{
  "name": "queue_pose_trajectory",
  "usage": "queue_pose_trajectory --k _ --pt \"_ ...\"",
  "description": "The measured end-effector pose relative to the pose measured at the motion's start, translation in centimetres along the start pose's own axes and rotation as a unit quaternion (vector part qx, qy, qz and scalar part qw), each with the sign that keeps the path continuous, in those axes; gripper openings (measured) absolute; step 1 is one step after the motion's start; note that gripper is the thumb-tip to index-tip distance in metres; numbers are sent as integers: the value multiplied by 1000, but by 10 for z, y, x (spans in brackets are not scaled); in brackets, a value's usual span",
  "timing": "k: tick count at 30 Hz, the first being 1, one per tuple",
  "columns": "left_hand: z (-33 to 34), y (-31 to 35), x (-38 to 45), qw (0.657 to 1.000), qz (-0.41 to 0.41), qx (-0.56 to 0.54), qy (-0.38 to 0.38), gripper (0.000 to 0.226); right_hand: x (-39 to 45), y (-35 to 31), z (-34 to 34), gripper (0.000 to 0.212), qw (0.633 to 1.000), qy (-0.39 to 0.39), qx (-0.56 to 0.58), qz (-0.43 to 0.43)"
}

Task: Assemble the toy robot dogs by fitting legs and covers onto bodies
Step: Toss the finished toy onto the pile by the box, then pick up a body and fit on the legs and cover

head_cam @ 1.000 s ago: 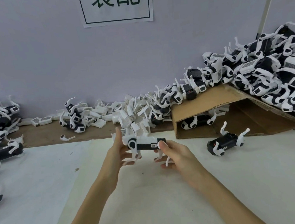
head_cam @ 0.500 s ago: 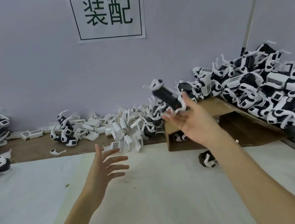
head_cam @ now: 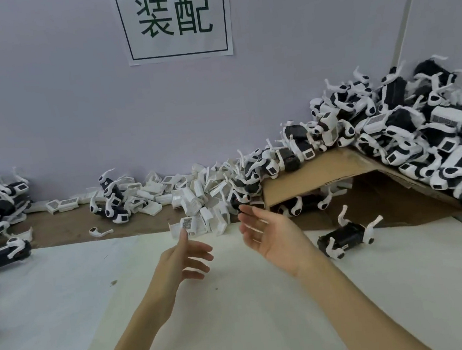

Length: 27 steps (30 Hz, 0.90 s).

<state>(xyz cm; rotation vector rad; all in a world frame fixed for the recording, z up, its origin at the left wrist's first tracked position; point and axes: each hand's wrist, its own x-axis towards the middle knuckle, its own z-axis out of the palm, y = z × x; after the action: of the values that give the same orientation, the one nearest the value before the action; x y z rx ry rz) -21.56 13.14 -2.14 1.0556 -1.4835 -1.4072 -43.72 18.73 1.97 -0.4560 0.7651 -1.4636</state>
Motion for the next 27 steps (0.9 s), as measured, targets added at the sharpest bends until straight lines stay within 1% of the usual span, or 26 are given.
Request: queue_pose_trajectory --k 3,5,7,9,11,12,13,14,16,17,18,19,20,21,22,25,27 --pt "1 0 -2 999 5 24 24 69 4 34 8 19 998 -2 45 46" --pt "2 0 -5 997 18 60 45 63 8 52 9 22 997 1 65 52" --pt "-1 -1 -5 989 41 108 88 52 13 65 6 25 996 -4 72 51" --pt "-14 -2 5 972 60 169 151 34 16 70 0 28 996 -15 72 53" --pt "-37 2 21 942 64 256 209 23 20 71 -5 34 995 -33 76 52" --pt "-54 4 31 920 57 311 232 24 21 70 -6 35 995 -39 77 51" --pt "-74 7 40 889 42 379 252 28 22 70 -7 34 995 -42 77 51" --pt "-96 11 48 848 17 459 266 32 23 70 -7 34 995 -43 75 52" --pt "-145 20 57 749 -54 604 268 40 21 70 -5 34 995 -39 70 53" --pt "-170 26 60 705 -89 652 263 45 20 70 -3 33 996 -34 66 52" --pt "-195 30 61 670 -118 685 261 49 18 70 -2 33 996 -28 62 50" --pt "-218 33 61 643 -139 705 264 54 16 70 -1 33 997 -23 59 48" --pt "-238 34 61 627 -155 714 269 57 14 70 0 33 997 -19 55 44" --pt "-255 34 62 624 -171 714 269 60 12 71 1 34 998 -17 50 41" --pt "-269 32 64 631 -187 706 264 64 11 71 2 34 998 -16 46 39" --pt "-294 24 74 671 -210 676 220 73 9 73 8 31 998 -18 34 43" --pt "-299 19 77 689 -199 664 210 70 9 73 12 29 998 -17 25 49"
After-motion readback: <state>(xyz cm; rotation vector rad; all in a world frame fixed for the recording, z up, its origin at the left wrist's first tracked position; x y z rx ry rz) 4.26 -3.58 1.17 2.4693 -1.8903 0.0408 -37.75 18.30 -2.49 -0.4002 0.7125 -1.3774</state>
